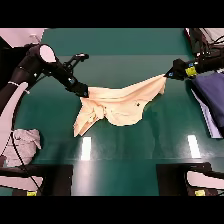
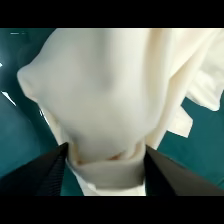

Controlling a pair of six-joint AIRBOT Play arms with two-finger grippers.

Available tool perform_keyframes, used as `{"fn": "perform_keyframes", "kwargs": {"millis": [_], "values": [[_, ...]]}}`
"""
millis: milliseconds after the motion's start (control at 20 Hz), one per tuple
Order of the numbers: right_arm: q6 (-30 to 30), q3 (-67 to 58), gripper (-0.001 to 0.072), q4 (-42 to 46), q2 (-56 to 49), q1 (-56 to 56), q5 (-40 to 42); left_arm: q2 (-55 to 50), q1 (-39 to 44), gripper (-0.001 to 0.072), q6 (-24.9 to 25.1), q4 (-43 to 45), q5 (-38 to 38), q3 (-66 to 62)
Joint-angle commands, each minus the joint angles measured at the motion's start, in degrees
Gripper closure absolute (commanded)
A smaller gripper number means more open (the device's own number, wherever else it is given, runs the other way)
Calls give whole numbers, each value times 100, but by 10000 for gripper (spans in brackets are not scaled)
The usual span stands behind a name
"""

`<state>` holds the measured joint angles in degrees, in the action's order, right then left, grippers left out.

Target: Fold the shirts.

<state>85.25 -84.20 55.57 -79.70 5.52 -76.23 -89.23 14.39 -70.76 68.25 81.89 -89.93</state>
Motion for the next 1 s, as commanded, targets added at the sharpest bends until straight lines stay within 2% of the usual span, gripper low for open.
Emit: {"fn": "perform_keyframes", "kwargs": {"millis": [0,100,150,350,550,750,950], "values": [[-13,50,694,146,-127,83,243,-35,-457,160,-380,0,761,-282],[-15,50,694,149,-127,197,155,254,-660,161,-579,-52,1016,-9],[-15,50,694,149,-127,245,133,511,-658,161,-584,-31,909,354],[-20,50,694,151,-127,234,125,1814,-603,161,-1005,-63,17,2214],[-20,50,694,151,-127,203,127,2863,-603,160,-1049,-120,-651,3733],[-20,50,694,149,-127,197,63,3097,-601,160,-1040,-315,-951,4621],[-20,52,694,151,-127,197,-31,3095,-603,160,-1029,-415,-1572,5276]]}}
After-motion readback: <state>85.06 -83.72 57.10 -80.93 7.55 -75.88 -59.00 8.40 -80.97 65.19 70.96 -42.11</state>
